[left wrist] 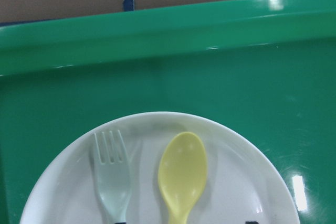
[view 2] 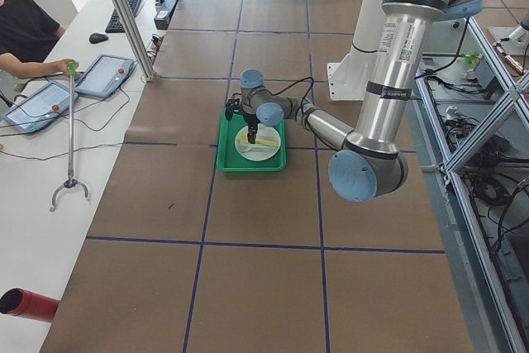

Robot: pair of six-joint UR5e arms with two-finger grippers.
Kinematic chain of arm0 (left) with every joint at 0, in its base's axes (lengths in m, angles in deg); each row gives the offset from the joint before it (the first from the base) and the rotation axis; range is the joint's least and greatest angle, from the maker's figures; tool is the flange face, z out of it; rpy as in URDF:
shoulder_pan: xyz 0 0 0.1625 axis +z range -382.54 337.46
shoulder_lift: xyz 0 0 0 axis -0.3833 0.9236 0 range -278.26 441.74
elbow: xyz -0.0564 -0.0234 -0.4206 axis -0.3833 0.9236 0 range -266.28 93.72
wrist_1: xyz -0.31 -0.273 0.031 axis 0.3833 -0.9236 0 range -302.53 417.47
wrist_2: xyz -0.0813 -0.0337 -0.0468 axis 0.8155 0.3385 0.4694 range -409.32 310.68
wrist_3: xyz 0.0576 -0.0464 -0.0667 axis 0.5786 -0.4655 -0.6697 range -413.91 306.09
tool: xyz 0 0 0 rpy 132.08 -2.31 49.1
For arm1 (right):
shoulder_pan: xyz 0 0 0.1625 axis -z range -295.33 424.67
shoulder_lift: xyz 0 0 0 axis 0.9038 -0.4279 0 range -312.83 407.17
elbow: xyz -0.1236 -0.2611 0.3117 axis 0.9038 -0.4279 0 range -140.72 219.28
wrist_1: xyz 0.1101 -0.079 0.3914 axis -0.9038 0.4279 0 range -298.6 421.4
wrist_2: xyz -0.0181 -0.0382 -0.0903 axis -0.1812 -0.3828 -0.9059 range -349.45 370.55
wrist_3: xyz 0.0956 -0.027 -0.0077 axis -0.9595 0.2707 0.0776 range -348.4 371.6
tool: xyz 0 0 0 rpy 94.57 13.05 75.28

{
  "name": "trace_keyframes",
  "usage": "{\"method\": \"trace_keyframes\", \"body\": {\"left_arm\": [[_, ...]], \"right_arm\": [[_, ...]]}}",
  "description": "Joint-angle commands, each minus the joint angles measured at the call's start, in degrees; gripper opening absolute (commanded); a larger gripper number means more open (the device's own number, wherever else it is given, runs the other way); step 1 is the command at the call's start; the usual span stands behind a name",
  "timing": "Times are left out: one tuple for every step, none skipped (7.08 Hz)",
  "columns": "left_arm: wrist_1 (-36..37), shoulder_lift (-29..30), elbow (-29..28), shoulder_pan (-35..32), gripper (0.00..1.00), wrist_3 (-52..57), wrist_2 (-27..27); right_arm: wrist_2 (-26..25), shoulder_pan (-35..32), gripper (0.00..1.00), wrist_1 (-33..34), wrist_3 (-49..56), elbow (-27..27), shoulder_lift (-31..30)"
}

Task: Place spoon
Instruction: 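Lower the left gripper and close it on the yellow spoon's handle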

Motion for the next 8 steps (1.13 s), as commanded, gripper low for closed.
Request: {"method": "trace_keyframes", "body": {"left_arm": [[-0.01,0.14,-0.42,0.41,0.65,0.17,-0.06],[-0.01,0.05,-0.68,0.5,0.64,0.43,-0.14],[-0.01,0.05,-0.68,0.5,0.63,0.52,-0.06],[-0.01,-0.04,-0.68,0.5,0.63,0.52,-0.06],[-0.1,-0.12,-0.6,0.5,0.63,0.52,0.03],[-0.1,-0.21,-0.6,0.59,0.63,0.61,0.03],[-0.1,-0.39,-0.6,0.59,0.63,0.61,0.12],[-0.19,-0.56,-0.6,0.59,0.63,0.69,0.21]], "right_arm": [[0.0,0.0,1.0,0.0,0.0,0.0,0.0],[0.0,0.0,1.0,0.0,0.0,0.0,0.0],[0.0,0.0,1.0,0.0,0.0,0.0,0.0],[0.0,0.0,1.0,0.0,0.0,0.0,0.0],[0.0,0.0,1.0,0.0,0.0,0.0,0.0],[0.0,0.0,1.0,-0.09,0.0,0.0,0.0],[0.0,0.0,1.0,0.0,0.0,0.0,0.0],[0.0,0.0,1.0,0.0,0.0,0.0,0.0]]}}
